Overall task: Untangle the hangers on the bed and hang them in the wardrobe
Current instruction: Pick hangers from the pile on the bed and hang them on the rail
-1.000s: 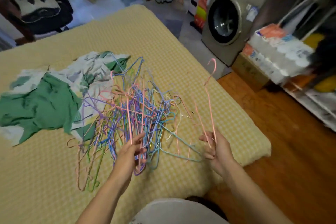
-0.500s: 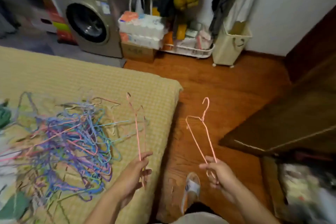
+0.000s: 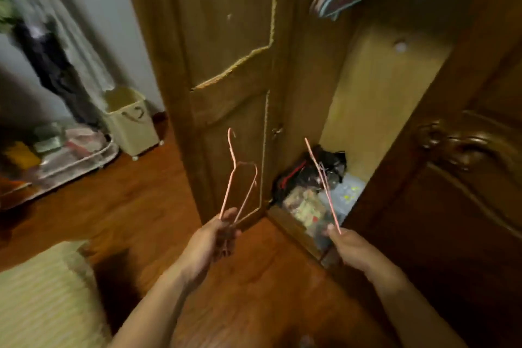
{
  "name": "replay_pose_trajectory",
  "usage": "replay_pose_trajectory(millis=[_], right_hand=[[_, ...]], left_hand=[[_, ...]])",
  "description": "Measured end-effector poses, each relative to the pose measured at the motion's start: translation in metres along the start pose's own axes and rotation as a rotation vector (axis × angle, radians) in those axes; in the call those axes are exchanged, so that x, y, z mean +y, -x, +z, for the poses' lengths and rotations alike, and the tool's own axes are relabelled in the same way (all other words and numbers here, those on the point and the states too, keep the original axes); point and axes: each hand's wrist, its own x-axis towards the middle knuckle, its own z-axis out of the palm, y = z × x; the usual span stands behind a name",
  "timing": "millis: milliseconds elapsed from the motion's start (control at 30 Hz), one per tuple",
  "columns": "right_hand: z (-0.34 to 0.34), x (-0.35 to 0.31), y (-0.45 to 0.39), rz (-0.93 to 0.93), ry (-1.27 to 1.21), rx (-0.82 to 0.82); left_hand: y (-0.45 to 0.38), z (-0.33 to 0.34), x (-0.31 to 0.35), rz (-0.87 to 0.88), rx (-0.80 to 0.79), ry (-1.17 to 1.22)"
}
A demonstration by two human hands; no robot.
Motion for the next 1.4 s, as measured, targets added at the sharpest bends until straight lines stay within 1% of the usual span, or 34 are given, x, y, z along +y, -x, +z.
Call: replay_pose_trajectory(millis=[33,167,233,333,433,500,600,733,833,1000,1100,1167,1300,1400], right_hand=[[-0.017,-0.004,-0.001,0.025,0.007,0.006],[-0.079,-0.028,-0.027,0.016,-0.009,0.019],[-0.103,-0.05,-0.037,-0.011,-0.037,0.022],[-0.127,-0.091,-0.058,-0.06,-0.204,0.019],[-0.152,-0.142,-0.091,-0.154,-0.367,0.153],[-0.163,-0.162,-0.108,-0.202,-0.42,0.247],[-0.179,-0.19,-0.14,-0.266,-0.361,0.406],[-0.206,-0.245,-0.176,-0.361,-0.261,0.622],[-0.226,-0.28,-0.204,-0.358,-0.24,0.679],[-0.251,-0.318,-0.216,-0.336,-0.235,0.749],[-0.259,-0.339,-0.228,-0.364,-0.305,0.79],[-0.258,-0.349,-0.237,-0.368,-0.343,0.808],[-0.256,-0.354,-0.255,-0.361,-0.369,0.837],[-0.261,-0.358,-0.26,-0.325,-0.388,0.84]], left_hand=[[-0.012,0.018,0.014,0.013,-0.035,0.016],[-0.054,0.089,0.073,0.034,-0.151,0.065],[-0.076,0.12,0.104,0.072,-0.179,0.029],[-0.112,0.154,0.154,0.157,-0.203,-0.114],[-0.161,0.181,0.206,0.25,-0.232,-0.182],[-0.18,0.194,0.23,0.312,-0.223,-0.236],[-0.213,0.208,0.264,0.4,-0.263,-0.283],[-0.26,0.221,0.321,0.475,-0.374,-0.25],[-0.297,0.232,0.37,0.514,-0.447,-0.212],[-0.336,0.268,0.449,0.621,-0.457,-0.27],[-0.353,0.284,0.483,0.745,-0.427,-0.38],[-0.368,0.295,0.5,0.772,-0.402,-0.404],[-0.395,0.317,0.527,0.747,-0.372,-0.428],[-0.404,0.325,0.533,0.655,-0.383,-0.373]])
